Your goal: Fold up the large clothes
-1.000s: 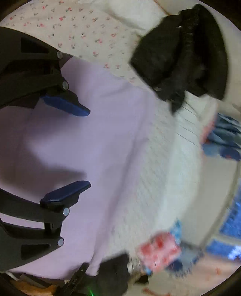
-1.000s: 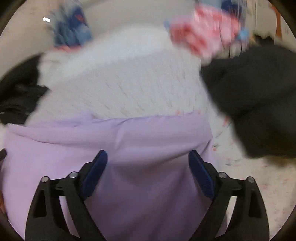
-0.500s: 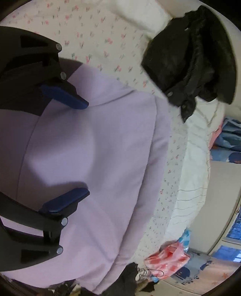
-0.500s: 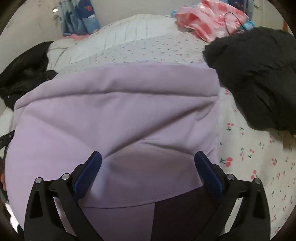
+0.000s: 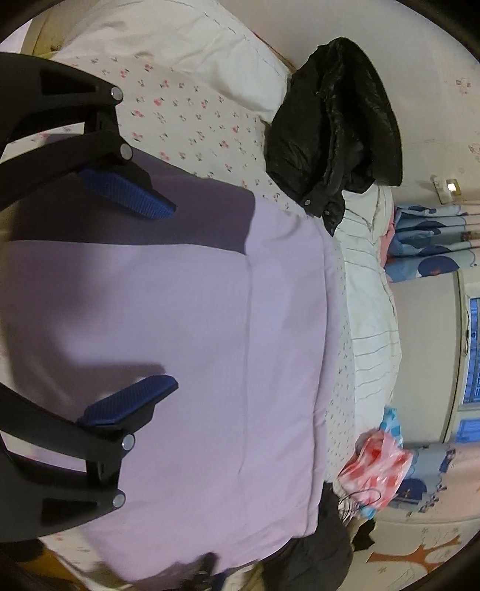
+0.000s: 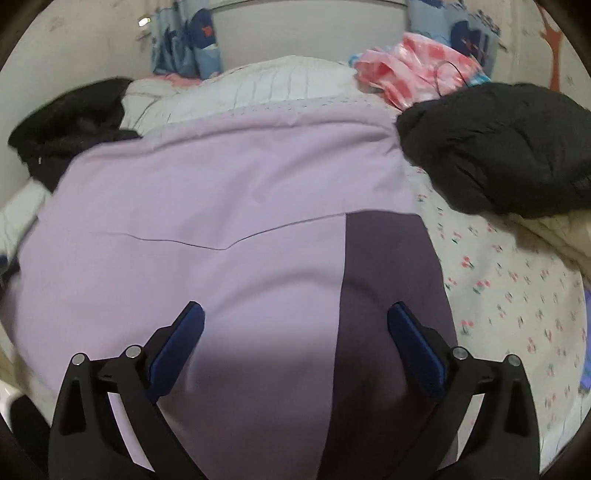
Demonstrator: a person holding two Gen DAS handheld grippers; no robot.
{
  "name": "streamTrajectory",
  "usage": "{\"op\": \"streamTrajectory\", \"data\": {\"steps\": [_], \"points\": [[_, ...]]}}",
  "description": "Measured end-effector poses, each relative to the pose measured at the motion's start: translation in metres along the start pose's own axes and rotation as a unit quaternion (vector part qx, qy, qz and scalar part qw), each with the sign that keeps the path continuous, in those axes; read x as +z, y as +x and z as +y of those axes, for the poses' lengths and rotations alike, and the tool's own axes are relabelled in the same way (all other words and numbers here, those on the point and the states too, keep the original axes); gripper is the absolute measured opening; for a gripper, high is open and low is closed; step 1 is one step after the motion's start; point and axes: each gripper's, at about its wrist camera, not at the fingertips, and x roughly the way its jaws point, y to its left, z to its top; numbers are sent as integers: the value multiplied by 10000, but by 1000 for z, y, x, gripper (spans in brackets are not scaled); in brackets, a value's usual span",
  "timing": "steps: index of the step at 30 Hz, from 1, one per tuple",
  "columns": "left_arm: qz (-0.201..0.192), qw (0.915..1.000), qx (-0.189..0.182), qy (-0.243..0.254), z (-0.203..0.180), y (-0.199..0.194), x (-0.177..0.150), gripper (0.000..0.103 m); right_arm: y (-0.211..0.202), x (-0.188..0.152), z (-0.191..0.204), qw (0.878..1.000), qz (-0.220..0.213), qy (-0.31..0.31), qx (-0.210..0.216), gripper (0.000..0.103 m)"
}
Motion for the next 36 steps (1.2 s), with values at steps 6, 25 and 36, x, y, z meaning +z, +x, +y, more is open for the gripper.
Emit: {"op": "streamTrajectory", "data": {"steps": [6,25,36], "points": [[12,9999,-71,136,-1,-22,-16,84,-5,-14,29,9989,135,-437,-114,97],[232,9996,-98,133,21,-35,-35,84,58,40,149,9939,441,-1012,47,97],[230,9995,-66,216,23,-30,-38,84,91,72,155,9954,320,-894,-99,97]]}}
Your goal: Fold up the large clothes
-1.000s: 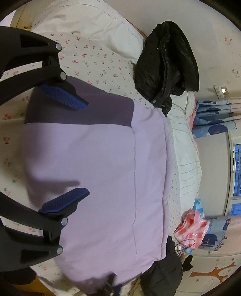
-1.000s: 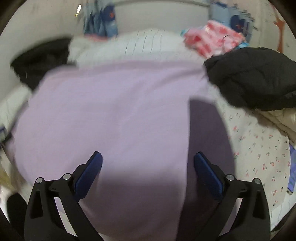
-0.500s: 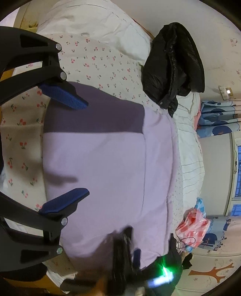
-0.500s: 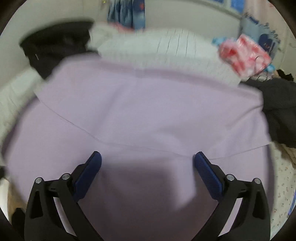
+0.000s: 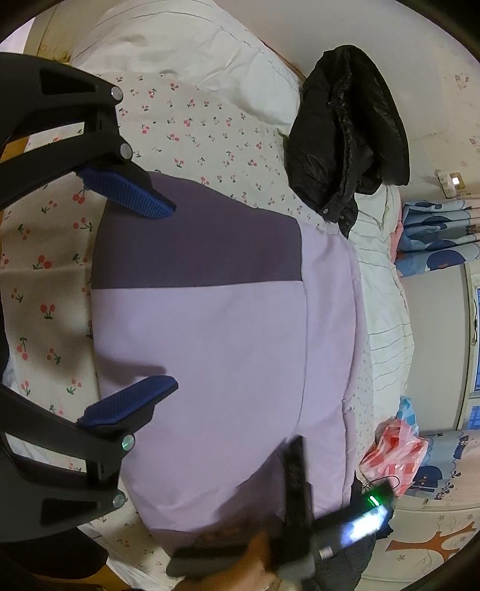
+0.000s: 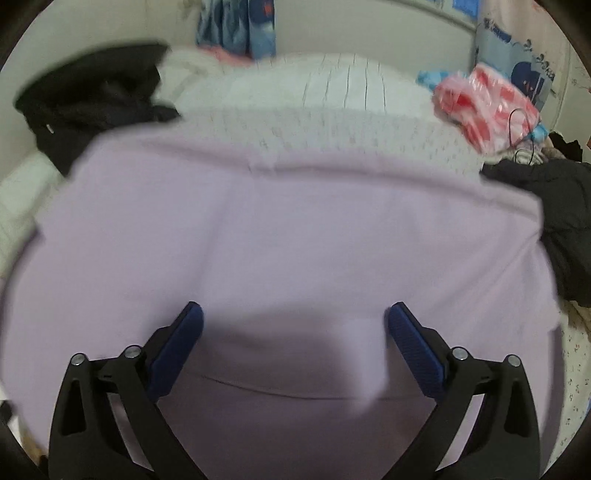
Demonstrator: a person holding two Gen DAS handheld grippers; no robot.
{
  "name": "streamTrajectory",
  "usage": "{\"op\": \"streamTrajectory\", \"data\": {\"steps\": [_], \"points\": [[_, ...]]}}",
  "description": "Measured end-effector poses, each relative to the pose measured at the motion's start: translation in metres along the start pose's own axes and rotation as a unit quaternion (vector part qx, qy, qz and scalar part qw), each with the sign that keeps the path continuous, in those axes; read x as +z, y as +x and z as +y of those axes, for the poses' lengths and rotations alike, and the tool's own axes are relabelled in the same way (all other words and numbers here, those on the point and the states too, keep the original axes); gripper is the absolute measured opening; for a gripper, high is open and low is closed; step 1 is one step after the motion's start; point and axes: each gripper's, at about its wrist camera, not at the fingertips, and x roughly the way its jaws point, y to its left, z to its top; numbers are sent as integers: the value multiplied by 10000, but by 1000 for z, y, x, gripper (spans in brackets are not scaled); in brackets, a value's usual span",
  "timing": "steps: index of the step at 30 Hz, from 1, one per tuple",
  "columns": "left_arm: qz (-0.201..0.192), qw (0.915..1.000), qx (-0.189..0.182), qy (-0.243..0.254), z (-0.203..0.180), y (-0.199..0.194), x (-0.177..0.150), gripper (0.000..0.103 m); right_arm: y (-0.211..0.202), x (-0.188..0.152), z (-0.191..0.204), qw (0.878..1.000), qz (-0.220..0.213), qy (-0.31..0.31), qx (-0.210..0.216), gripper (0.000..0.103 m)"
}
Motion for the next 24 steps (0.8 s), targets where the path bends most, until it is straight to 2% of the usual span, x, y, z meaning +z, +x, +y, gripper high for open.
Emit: {"op": "streamTrajectory", "data": {"steps": [6,9,13,16,18,20,21,22,23,24], "points": [[-29,10000,-41,16,-1,0,2,85,4,-3,-4,10000,50,-3,72,97],[-48,10000,-40,2,0,-3,1,85,-21,-10,-16,9996,-117,44,254,97],[-56,10000,-26,14,4,-7,-1,85,-65,-41,-42,9987,-397,234,193,97],[153,9983,-485,-287,21,-5,-5,85,-94,-74,-91,9962,-430,756,-14,97],[297,9903,-1067,-835,45,-3,-11,87,-106,-96,-128,9930,-349,1105,-242,97],[375,9753,-1590,-1485,73,-1,-19,89,-118,-124,-170,9867,-228,1546,-443,97],[425,9690,-1730,-1710,82,1,-22,90,-122,-137,-187,9829,-156,1772,-467,97],[514,9584,-1923,-2047,95,5,-28,90,-123,-153,-207,9770,-12,2110,-310,97],[577,9499,-2066,-2273,101,8,-32,90,-122,-167,-224,9690,146,2464,25,97],[666,9360,-2261,-2614,111,14,-39,90,-120,-175,-231,9629,219,2676,276,97]]}}
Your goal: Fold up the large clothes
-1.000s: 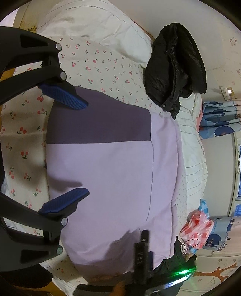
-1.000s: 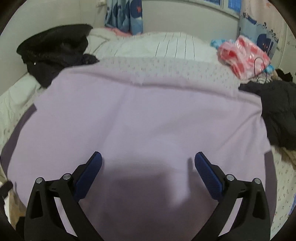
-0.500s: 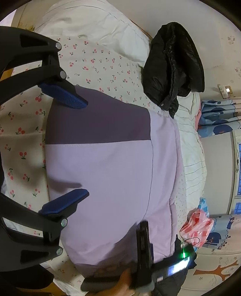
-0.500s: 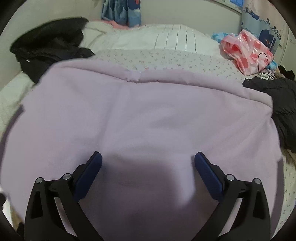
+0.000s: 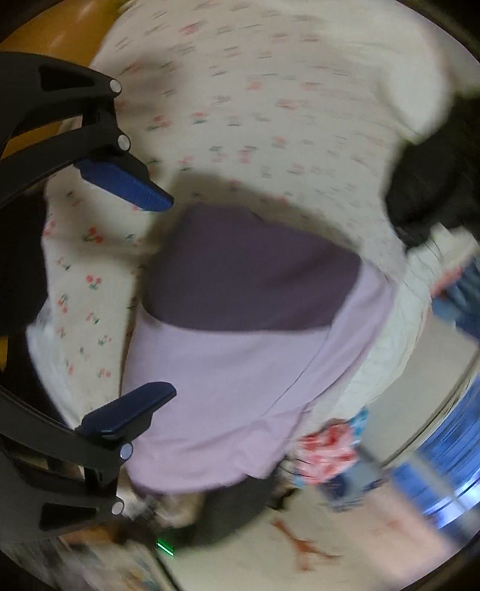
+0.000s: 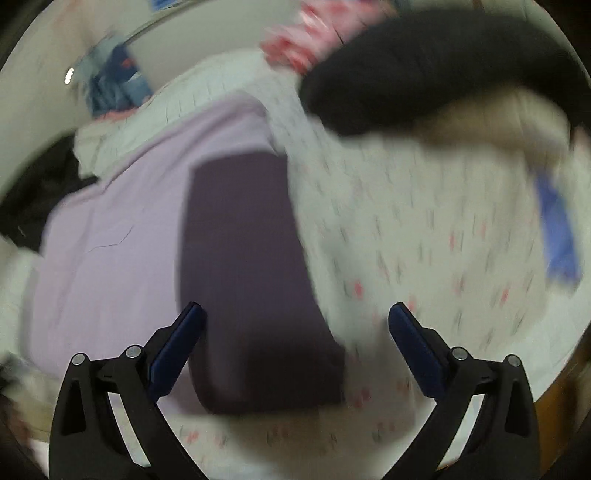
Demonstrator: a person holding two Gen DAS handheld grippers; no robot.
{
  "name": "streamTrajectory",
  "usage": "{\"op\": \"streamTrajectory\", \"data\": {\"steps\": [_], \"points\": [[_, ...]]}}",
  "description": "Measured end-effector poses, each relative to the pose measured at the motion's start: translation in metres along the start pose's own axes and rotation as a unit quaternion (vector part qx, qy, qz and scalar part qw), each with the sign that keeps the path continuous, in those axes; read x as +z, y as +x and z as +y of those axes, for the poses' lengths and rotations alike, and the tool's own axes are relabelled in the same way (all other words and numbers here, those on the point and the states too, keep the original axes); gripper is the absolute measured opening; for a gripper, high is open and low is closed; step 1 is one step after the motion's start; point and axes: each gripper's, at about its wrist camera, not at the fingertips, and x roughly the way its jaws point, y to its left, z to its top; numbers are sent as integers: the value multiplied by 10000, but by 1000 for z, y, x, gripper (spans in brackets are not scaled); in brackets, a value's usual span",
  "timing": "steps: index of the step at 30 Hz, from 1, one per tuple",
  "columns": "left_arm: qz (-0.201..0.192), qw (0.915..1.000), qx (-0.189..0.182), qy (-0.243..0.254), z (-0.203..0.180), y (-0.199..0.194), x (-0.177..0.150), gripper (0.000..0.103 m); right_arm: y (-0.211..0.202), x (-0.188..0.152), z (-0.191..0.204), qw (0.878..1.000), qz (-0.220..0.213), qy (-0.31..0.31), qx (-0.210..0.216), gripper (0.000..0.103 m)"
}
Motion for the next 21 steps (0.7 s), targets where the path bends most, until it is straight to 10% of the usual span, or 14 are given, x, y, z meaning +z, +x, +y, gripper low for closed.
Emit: {"op": "streamTrajectory", "data": {"steps": [6,14,21], "points": [[191,9952,-587,-764,14,26,-8,92,28,-24,-40,9715,635,1326,1861,97],[163,9950,-541,-827,-14,65,1,95,43,-18,-24,9659,512,1336,2160,97],[218,9931,-222,-1129,-8,87,10,96,44,-15,-27,9623,165,1475,2277,58]]}}
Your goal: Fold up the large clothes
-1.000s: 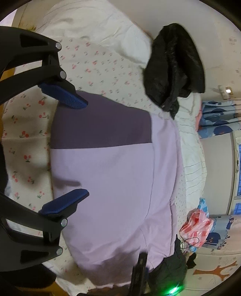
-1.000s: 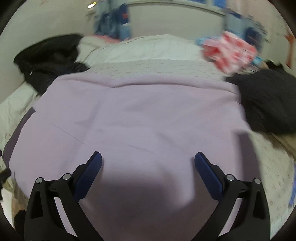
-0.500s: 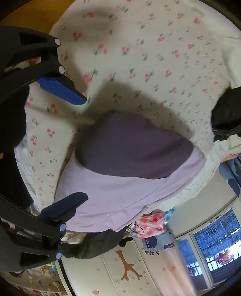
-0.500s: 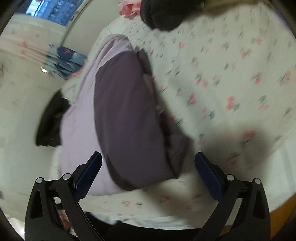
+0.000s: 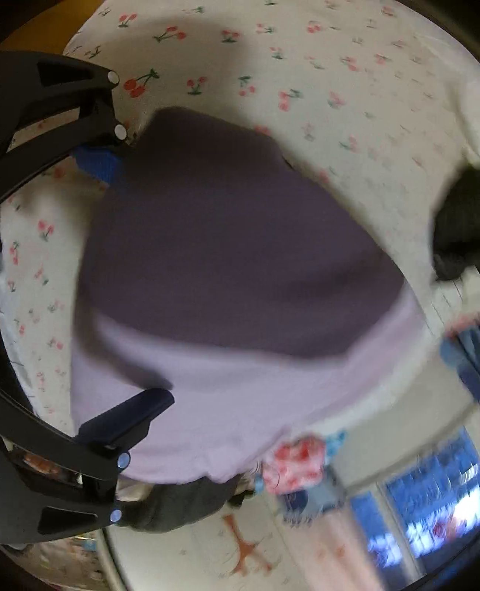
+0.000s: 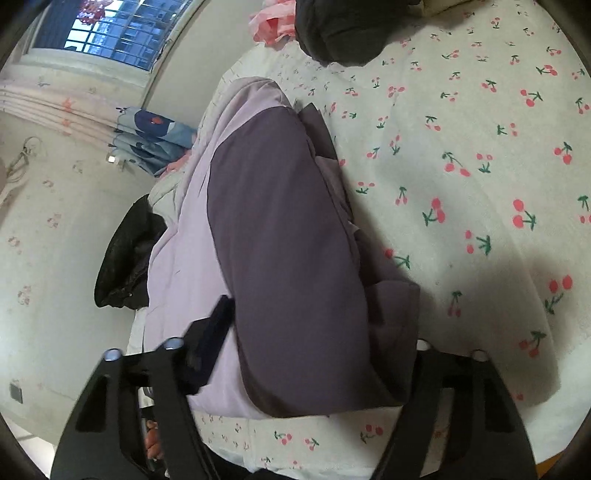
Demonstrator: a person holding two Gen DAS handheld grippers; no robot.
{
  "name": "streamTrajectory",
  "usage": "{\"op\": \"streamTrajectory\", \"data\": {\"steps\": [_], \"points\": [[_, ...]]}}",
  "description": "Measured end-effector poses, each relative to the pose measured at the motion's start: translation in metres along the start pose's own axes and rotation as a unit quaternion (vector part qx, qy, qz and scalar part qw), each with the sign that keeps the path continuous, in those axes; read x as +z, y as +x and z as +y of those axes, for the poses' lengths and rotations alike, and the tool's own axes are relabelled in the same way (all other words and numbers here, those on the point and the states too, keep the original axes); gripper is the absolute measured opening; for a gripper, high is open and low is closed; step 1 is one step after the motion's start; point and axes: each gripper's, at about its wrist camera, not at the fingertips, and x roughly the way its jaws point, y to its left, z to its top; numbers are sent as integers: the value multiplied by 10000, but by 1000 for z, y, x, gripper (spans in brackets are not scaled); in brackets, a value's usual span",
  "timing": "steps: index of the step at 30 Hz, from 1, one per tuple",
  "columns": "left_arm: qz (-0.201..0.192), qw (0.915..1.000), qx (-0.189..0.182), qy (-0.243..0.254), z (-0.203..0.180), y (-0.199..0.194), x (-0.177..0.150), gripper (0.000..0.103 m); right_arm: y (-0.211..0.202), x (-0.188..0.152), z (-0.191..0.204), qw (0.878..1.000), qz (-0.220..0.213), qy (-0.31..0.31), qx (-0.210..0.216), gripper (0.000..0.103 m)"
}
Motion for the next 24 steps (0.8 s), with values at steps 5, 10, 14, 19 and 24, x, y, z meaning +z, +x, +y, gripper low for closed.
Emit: {"op": "streamTrajectory", "data": {"steps": [5,10,14,19,24], "points": [[-42,9997,-141,211,-19,12,9,65,-6,8,10,9994,-210,-196,195,35],[-430,9959,-356,709,-53,-26,16,36,-19,16,54,9959,-427,-615,507,28],[-750,9887,-426,1229,-76,-77,-1,34,-38,-4,86,9909,-355,-979,853,28],[-305,9953,-139,911,-19,-74,-15,45,-29,-40,49,9966,187,-713,378,54],[-289,9981,-528,107,34,-60,-25,63,-15,-47,1,9980,285,157,546,74]]}}
